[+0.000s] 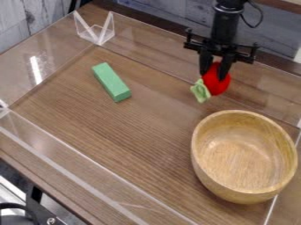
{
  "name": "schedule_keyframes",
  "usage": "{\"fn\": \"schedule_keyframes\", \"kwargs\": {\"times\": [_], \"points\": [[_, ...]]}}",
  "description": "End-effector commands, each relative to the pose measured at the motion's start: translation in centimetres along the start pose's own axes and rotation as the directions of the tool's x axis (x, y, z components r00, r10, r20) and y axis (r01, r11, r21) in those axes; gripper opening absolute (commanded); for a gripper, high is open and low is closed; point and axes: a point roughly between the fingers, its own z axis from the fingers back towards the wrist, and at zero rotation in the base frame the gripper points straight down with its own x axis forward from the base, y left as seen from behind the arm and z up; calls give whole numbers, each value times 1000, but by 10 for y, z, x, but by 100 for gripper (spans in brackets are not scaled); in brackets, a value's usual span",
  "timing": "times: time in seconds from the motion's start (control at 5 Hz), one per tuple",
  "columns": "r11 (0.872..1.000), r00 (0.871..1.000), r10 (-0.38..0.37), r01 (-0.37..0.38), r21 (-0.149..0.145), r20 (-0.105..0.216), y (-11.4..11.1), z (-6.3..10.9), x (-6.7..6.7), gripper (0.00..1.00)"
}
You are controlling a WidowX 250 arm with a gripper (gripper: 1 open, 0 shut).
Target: Move the red object to the right side of the table
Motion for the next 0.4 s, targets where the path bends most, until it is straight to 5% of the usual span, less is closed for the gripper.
{"fn": "schedule_keyframes", "kwargs": {"times": [0.0,0.2], "points": [[999,995,34,-33,-14,90,-2,38,5,0],[997,994,73,-72,-17,81,-4,40,2,100]]}}
